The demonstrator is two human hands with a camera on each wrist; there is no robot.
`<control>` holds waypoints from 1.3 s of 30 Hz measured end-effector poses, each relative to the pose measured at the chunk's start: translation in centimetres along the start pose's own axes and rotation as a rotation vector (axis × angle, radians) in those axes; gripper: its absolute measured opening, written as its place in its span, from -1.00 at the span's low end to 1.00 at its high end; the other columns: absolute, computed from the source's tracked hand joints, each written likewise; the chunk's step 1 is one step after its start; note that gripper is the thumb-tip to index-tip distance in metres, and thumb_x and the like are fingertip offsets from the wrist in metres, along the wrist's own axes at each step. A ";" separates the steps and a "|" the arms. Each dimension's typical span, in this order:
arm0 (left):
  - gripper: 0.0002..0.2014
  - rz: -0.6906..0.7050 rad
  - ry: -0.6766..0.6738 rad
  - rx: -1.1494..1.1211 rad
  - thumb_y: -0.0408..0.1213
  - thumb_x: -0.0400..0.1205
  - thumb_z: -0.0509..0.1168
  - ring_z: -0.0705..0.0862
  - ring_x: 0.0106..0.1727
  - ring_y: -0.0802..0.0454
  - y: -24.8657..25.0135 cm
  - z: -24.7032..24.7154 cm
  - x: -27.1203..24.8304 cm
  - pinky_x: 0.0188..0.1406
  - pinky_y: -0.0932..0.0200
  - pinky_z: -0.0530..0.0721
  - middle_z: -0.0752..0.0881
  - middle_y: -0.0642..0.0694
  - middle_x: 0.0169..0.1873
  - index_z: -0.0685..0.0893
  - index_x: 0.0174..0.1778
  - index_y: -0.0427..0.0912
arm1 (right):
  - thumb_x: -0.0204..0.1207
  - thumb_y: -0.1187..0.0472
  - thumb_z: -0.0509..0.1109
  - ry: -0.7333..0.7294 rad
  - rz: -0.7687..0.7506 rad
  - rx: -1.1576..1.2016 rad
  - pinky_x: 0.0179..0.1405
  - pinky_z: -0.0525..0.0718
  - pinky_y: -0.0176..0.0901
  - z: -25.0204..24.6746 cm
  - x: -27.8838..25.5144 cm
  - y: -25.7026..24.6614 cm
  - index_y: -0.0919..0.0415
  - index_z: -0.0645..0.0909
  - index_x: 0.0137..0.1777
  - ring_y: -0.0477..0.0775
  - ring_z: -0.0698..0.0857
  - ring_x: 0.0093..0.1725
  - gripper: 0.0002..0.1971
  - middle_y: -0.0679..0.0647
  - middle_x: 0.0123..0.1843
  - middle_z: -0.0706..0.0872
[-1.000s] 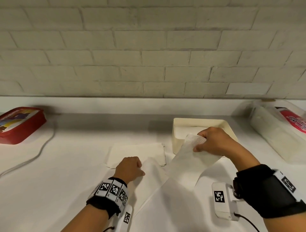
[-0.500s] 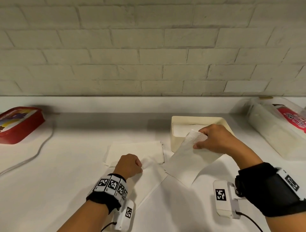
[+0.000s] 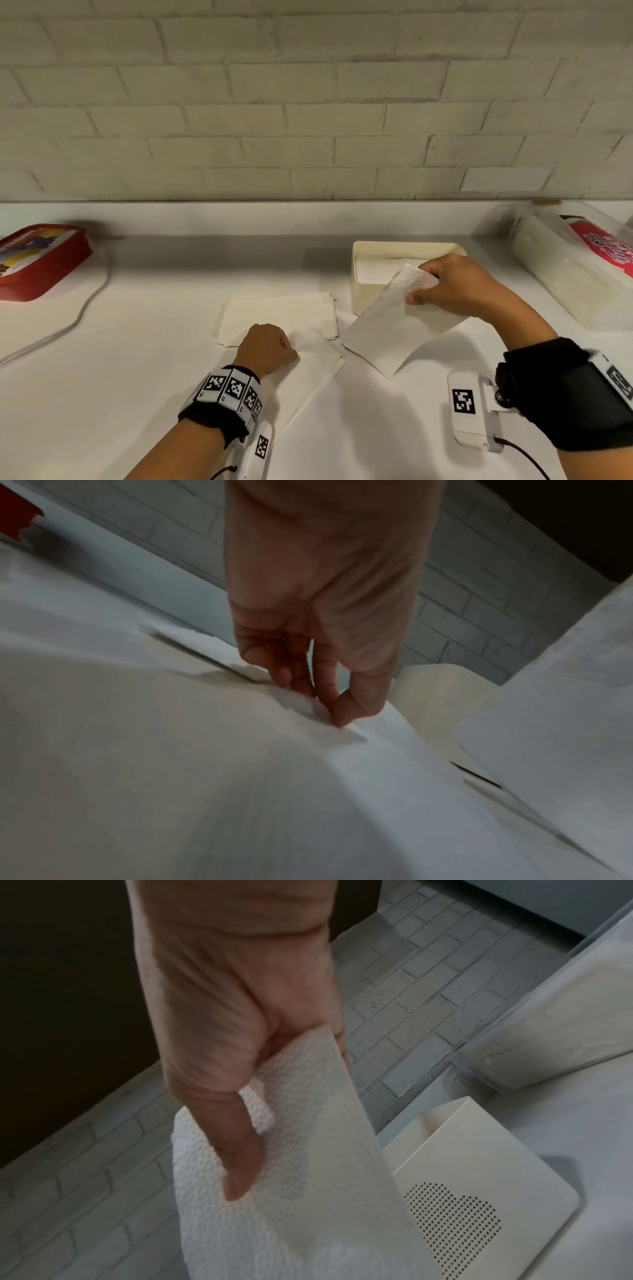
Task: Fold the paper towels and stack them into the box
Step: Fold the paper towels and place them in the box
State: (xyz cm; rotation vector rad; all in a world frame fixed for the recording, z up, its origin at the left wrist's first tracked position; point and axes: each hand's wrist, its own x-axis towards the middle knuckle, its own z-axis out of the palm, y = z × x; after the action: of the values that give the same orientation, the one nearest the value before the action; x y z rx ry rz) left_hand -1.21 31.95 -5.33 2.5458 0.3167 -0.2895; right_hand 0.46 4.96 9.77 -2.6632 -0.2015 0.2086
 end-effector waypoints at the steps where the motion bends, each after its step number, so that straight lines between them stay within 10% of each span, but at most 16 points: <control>1: -0.81 0.012 0.018 -0.004 -0.27 0.39 0.37 0.70 -0.13 0.05 0.0 0.0 0.0 -0.26 0.32 0.59 0.78 -0.04 -0.29 0.60 -0.55 -0.02 | 0.37 0.10 0.55 -0.003 0.000 -0.001 -0.48 0.40 -0.37 0.0 -0.1 0.0 0.04 0.58 -0.39 -0.19 0.53 -0.36 -0.79 -0.09 -0.34 0.60; 6: -0.81 0.023 0.092 -0.062 -0.30 0.38 0.40 0.53 -0.34 0.16 -0.1 0.3 -0.2 -0.49 0.44 0.36 0.59 0.07 -0.40 0.51 -0.45 -0.03 | 0.38 0.09 0.54 -0.004 0.010 -0.010 -0.50 0.35 -0.39 -0.1 -0.5 0.1 0.00 0.51 -0.45 -0.21 0.50 -0.37 -0.72 -0.11 -0.37 0.56; 11: -0.61 0.000 0.081 -0.122 -0.26 0.34 0.58 0.57 -0.11 0.04 -0.5 0.4 0.2 -0.28 0.33 0.44 0.61 -0.01 -0.24 0.50 -0.08 -0.12 | 0.38 0.10 0.54 -0.006 0.014 -0.009 -0.49 0.35 -0.37 0.1 -0.8 0.2 0.04 0.49 -0.47 -0.19 0.48 -0.39 -0.69 -0.08 -0.40 0.54; 23: -0.68 0.025 0.134 -0.175 -0.37 0.36 0.55 0.59 -0.25 0.11 0.4 0.4 -0.6 -0.48 0.61 0.37 0.57 0.14 -0.45 0.52 -0.44 0.03 | 0.38 0.11 0.54 -0.001 0.029 0.022 -0.51 0.35 -0.37 -0.2 -1.3 0.5 0.03 0.50 -0.48 -0.18 0.49 -0.40 -0.70 -0.07 -0.40 0.55; 31: -0.89 0.088 0.086 -0.369 -0.26 0.59 0.38 0.52 -0.18 0.05 2.3 -1.9 -1.5 -0.32 0.37 0.42 0.56 0.06 -0.39 0.62 -0.25 -0.07 | 0.35 0.14 0.56 -0.009 0.008 0.051 -0.60 0.40 -0.52 -0.5 -1.2 0.8 0.27 0.68 -0.25 -0.12 0.52 -0.40 -0.81 -0.01 -0.37 0.60; 39: -0.81 0.078 0.022 -0.902 -0.32 0.62 0.29 0.49 -0.45 0.09 4.1 -4.1 -2.0 -0.46 0.27 0.42 0.58 -0.06 -0.40 0.55 -0.34 -0.15 | 0.27 0.25 0.61 -0.084 -0.022 0.086 -0.48 0.51 -0.36 -2.0 -1.9 1.1 0.00 0.69 -0.40 -0.05 0.58 -0.33 -0.82 -0.09 -0.39 0.63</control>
State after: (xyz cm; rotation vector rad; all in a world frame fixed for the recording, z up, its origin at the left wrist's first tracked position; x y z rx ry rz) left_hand -1.36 30.49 0.65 1.6661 0.2710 -0.0567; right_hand -0.90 2.83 11.21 -2.5677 -0.2425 0.3148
